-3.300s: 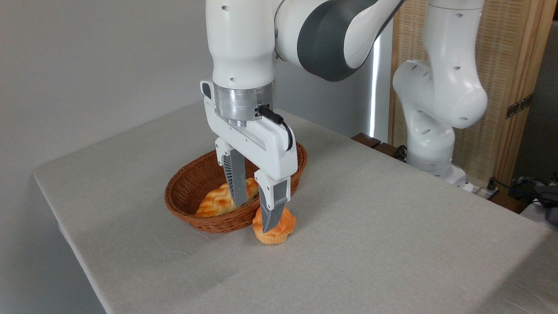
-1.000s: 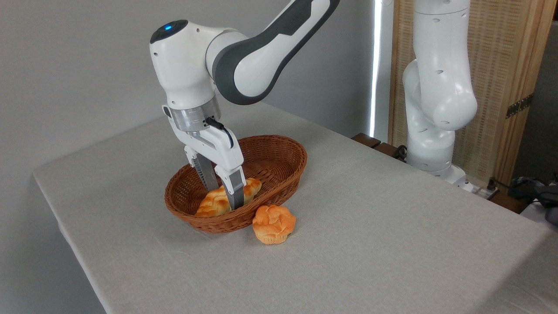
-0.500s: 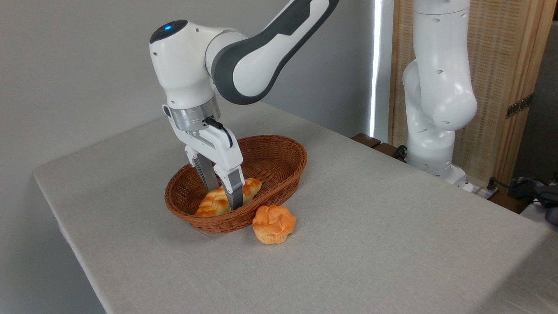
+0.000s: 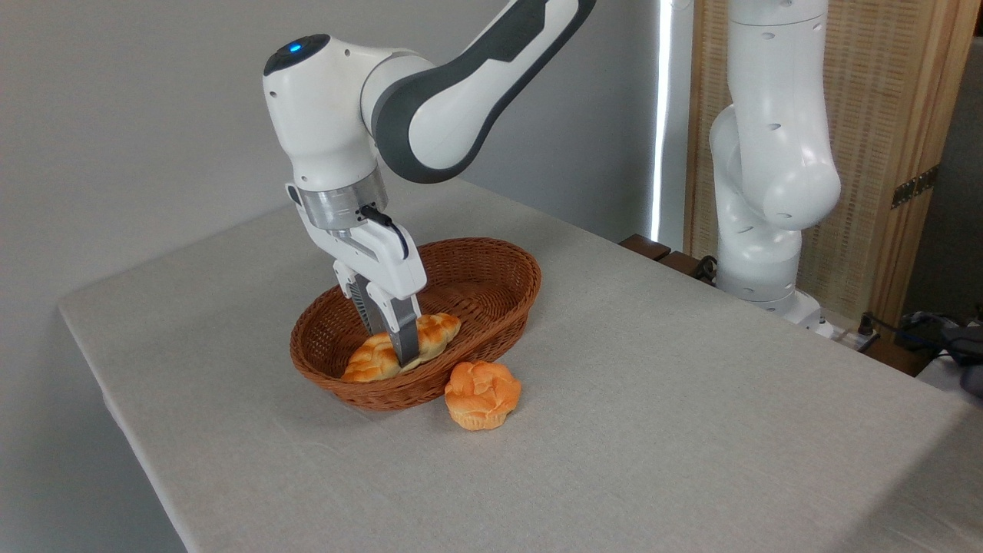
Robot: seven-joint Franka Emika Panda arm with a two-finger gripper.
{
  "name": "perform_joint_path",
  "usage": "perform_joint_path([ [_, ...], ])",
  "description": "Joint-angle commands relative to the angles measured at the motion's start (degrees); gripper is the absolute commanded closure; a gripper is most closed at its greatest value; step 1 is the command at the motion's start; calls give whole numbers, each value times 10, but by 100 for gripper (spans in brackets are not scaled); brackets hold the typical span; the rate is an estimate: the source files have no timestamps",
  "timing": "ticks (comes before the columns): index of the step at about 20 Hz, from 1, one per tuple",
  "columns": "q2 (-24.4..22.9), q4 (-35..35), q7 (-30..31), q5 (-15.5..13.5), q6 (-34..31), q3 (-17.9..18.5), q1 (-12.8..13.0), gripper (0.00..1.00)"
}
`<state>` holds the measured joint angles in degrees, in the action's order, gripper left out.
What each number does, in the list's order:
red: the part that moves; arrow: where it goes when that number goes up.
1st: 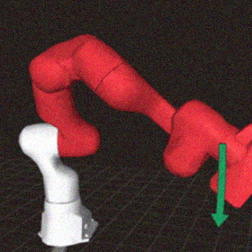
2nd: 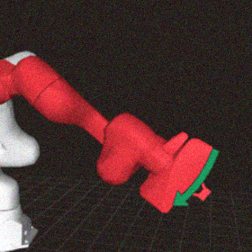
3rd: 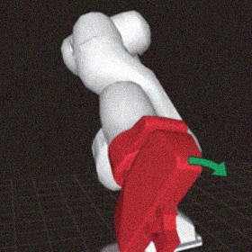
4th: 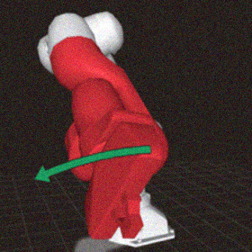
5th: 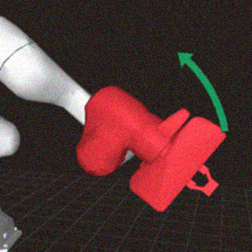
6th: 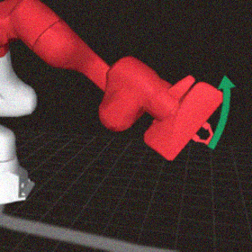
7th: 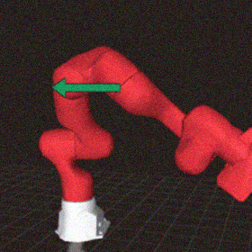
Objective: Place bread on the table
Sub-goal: 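Lower the gripper onto the braided loaf and close on it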
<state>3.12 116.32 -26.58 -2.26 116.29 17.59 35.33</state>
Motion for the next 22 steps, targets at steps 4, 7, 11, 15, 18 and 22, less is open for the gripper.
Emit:
perform_joint_path([
  [4,-8,-4,0,3,4,-12,2,56],
  [7,-28,-9,0,3,2,-10,1,56],
  [11,-54,-13,3,2,-1,-4,-5,56],
  [15,-88,-14,1,2,-13,17,-9,55],
  [18,-111,-14,-2,5,-27,40,-10,55],
  [22,-112,-14,-13,5,-48,75,-13,55],
])
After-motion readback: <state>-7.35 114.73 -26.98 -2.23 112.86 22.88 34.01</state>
